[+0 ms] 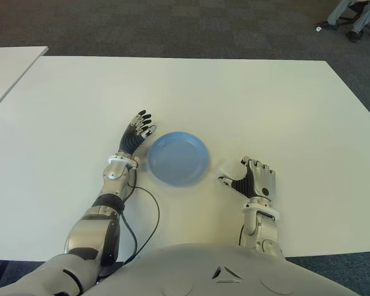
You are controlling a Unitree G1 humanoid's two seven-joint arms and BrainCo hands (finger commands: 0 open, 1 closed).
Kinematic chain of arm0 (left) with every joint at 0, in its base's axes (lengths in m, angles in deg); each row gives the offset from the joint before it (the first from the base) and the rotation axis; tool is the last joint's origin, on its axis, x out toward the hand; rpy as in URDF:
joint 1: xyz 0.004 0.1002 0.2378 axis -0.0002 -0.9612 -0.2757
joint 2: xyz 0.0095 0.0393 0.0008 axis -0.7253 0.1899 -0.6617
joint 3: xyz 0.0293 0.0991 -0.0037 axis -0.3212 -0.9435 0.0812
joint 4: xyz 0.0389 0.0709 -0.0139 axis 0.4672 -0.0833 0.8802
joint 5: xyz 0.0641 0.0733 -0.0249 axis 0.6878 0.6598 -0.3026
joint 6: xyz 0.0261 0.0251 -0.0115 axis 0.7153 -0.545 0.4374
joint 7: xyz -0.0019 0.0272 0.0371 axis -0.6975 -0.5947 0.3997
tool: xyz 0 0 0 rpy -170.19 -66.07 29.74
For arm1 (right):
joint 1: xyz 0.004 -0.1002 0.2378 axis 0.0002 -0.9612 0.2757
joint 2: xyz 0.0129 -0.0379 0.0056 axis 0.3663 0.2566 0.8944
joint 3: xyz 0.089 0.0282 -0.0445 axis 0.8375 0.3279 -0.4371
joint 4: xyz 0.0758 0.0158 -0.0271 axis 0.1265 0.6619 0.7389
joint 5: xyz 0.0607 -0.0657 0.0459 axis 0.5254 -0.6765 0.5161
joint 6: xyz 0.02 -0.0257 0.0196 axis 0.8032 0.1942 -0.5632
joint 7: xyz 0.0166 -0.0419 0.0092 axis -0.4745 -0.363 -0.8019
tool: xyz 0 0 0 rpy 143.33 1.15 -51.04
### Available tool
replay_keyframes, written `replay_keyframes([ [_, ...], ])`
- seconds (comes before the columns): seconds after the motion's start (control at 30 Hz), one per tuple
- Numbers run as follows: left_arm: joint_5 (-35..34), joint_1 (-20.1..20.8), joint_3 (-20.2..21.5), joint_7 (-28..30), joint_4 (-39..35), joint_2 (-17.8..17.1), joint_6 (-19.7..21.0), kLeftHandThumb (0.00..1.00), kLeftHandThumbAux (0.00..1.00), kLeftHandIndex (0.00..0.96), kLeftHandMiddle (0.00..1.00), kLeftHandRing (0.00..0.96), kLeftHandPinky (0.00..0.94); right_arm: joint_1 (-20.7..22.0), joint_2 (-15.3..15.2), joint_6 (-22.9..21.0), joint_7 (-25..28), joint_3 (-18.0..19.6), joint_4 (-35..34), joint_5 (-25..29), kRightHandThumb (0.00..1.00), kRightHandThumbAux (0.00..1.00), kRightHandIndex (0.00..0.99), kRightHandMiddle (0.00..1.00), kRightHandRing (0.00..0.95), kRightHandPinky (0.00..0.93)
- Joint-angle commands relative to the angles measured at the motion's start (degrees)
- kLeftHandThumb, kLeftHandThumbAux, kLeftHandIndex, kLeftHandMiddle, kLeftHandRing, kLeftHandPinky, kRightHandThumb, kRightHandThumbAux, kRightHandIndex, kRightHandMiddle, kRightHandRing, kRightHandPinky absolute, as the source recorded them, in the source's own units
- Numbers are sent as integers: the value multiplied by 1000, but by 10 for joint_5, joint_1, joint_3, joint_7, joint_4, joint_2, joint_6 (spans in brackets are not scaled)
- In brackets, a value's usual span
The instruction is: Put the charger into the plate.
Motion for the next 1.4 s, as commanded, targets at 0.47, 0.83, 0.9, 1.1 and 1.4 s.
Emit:
replay_keyframes([
  [0.47,8,-47,-6,-17,38,20,33,0,579,42,172,168,145,84,5,-11,74,13,-44,-21,746,709,441,864,870,880],
  [0.83,4,-45,-4,-12,41,22,35,0,580,34,164,159,132,123,10,3,74,12,-55,-28,748,709,441,869,875,885],
  [0.9,4,-45,-3,-12,41,22,36,0,576,34,161,154,125,134,14,5,76,8,-54,-30,748,709,441,869,877,886],
  [1.1,2,-45,0,-15,42,24,36,0,575,39,166,158,131,160,27,7,84,-6,-51,-32,746,709,441,868,877,890],
  [1.4,0,-45,1,-18,38,29,36,0,575,42,176,169,150,205,50,9,81,-35,-17,-39,747,709,441,869,879,888],
])
